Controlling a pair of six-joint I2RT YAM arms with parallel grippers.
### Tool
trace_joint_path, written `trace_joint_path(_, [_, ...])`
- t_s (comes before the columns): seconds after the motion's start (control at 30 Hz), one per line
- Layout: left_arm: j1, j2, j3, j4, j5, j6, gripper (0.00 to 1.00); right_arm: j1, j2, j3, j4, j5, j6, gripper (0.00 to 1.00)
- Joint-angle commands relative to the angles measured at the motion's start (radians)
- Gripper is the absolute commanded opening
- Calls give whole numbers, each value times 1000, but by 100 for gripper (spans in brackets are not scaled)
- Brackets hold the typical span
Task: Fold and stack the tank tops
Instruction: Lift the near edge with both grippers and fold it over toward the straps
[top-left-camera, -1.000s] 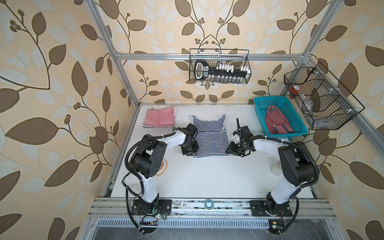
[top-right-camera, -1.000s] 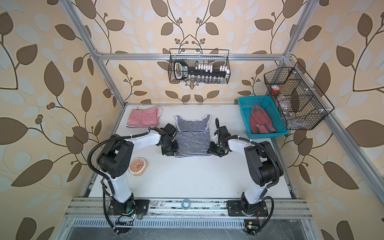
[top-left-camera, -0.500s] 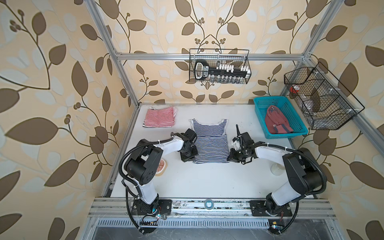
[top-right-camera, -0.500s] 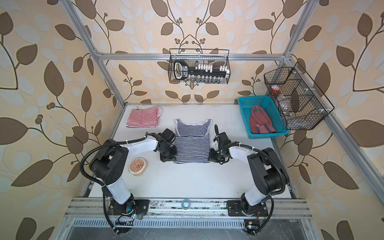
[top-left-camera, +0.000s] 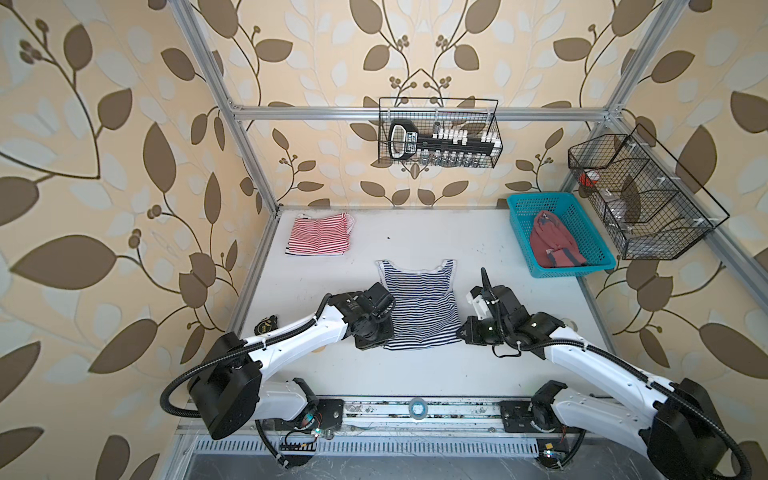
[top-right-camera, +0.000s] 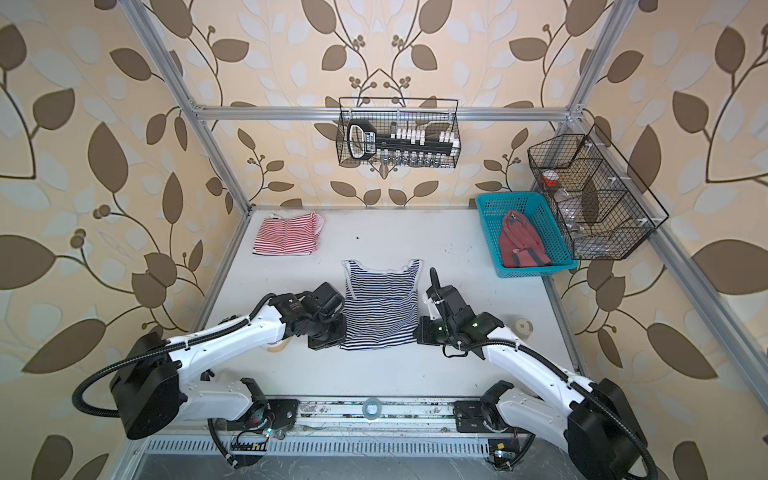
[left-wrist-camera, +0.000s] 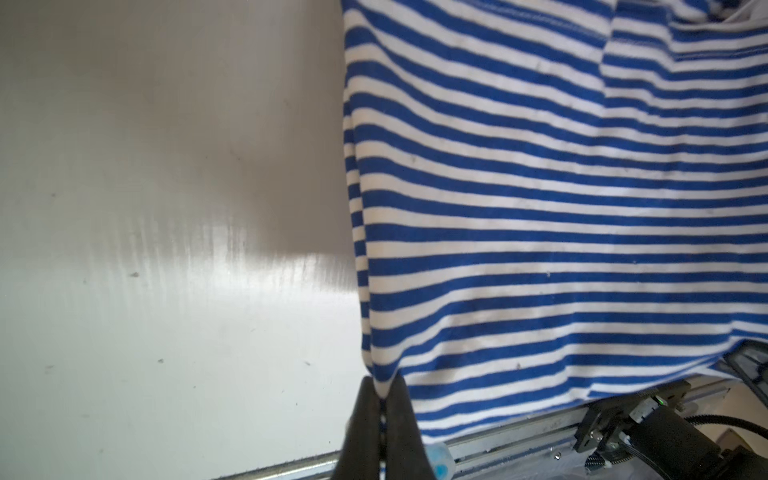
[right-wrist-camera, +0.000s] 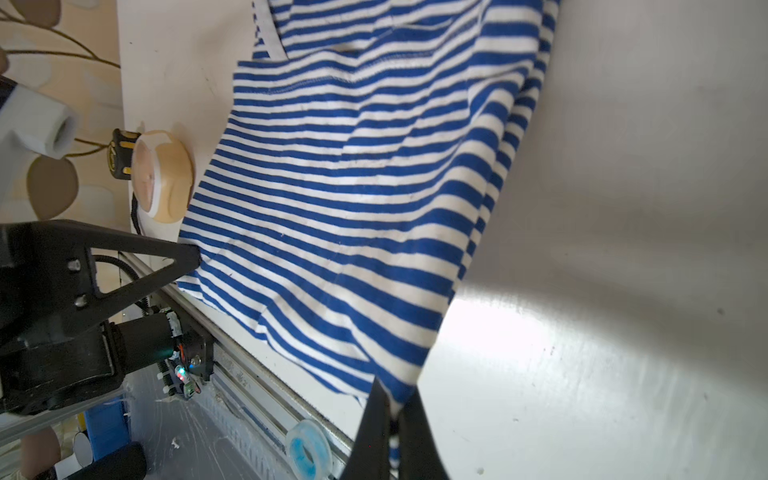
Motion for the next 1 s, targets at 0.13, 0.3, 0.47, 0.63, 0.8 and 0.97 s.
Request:
trace_joint_path(0.13, [-12,-98,79,-133,-115,-28,0,13,-46,78,-130,68,9,0])
trace_joint_path(0.3, [-3,-36,233,-229,-204,31,0,-19,21,185,-139,68,-44,0])
trace_joint_path(0.47, [57,47,325,-258,-212,116,0,-90,117,271,-119,26,-100,0])
trace_joint_path(0.63, [167,105,358,-224,-163,180,0,-157,265,361,-109,-40,-166,0])
trace_joint_path(0.8, [237,204,436,-209,-123,235,0,-213,395,462,-119,-99,-202,0])
trace_joint_path(0.97, [261,320,527,-208,-81,277,0,-251,503,551,-131,-138,-227,0])
